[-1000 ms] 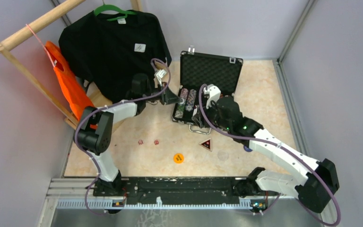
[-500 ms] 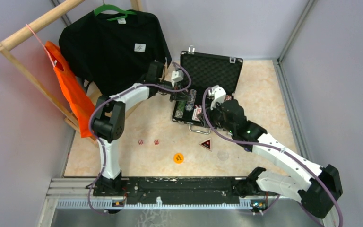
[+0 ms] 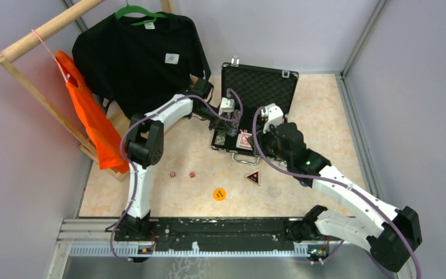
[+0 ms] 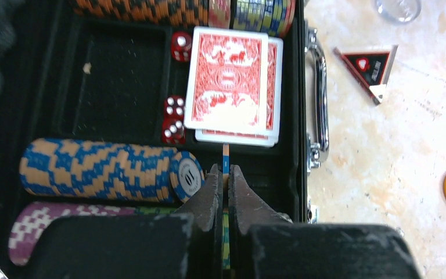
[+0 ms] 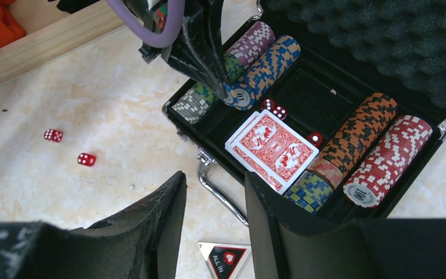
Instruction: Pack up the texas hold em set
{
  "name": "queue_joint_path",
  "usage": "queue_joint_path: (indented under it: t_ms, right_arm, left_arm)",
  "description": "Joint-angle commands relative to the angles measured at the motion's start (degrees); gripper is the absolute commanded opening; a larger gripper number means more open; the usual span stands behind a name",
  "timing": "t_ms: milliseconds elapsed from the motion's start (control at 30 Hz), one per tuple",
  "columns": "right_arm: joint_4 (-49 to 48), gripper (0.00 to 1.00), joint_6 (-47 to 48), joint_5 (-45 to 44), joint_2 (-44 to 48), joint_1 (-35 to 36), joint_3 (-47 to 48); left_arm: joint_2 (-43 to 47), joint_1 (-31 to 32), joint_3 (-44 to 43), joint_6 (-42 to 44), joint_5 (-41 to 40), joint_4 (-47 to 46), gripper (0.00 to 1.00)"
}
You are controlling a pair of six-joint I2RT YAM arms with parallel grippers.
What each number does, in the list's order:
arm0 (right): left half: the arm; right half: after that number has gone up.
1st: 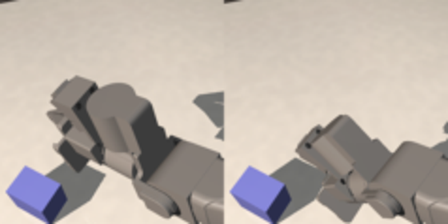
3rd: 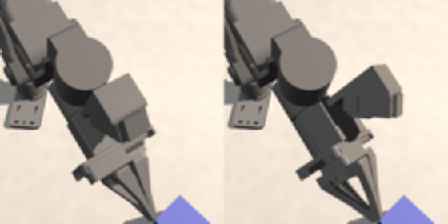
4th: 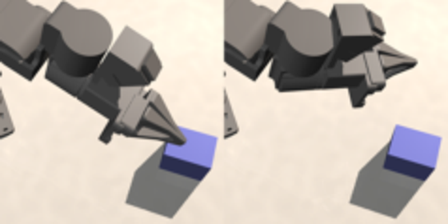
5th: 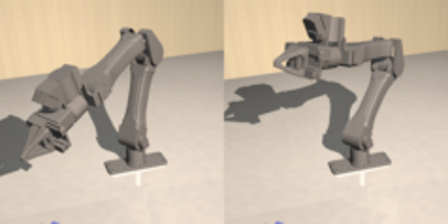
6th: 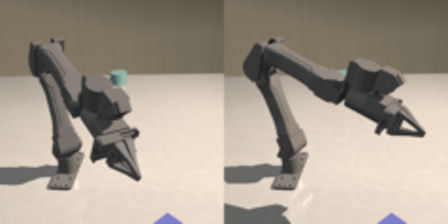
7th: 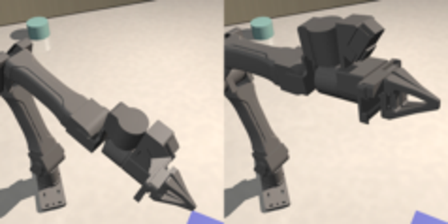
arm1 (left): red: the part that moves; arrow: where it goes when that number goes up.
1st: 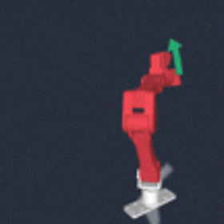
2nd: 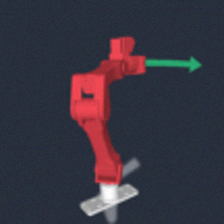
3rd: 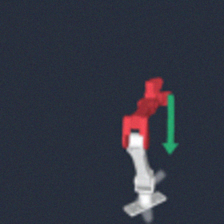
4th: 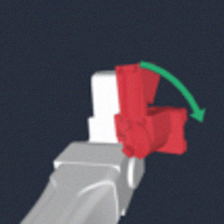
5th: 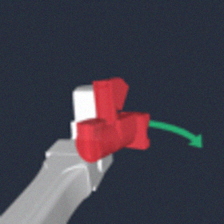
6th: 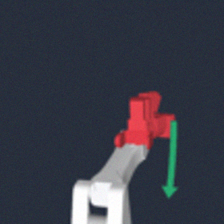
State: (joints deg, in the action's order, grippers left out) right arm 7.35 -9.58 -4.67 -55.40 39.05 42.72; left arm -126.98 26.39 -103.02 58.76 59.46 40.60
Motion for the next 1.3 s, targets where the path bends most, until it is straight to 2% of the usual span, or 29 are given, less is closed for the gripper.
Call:
queue_joint_path:
  t_ms: [0,200,600,900,1167,1267]
  right_arm:
    - [-1.77,0.42,0.88,-0.16,1.25,-0.74,-0.53]
    - [-2.34,0.42,0.92,0.37,0.9,-0.81,-0.71]
    - [-2.78,0.42,1.75,0.27,1.87,-0.96,-1.66]
    - [-3.28,0.42,1.93,0.61,2.23,-1.25,-2.17]
    - [-4.08,0.42,1.77,1.32,1.7,-1.98,-2.64]
    - [-4.1,0.42,1.78,1.63,1.61,-2.13,-2.64]
  left_arm:
    - [-0.42,0.44,0.06,4.53,-4.76,5.53,0.0]
    - [-0.64,1.4,-0.8,1.68,-7.07,1.72,0.0]
    - [-4.57,2.47,-5.54,-0.11,-6.5,2.92,0.0]
    - [-7.29,2.74,-8.39,-2.76,-10.59,3.09,0.0]
    - [-9.47,2.7,-10.75,-2.89,-10.75,6.89,0.0]
    - [-9.6,2.77,-10.72,-4.01,-11.11,6.42,0.03]
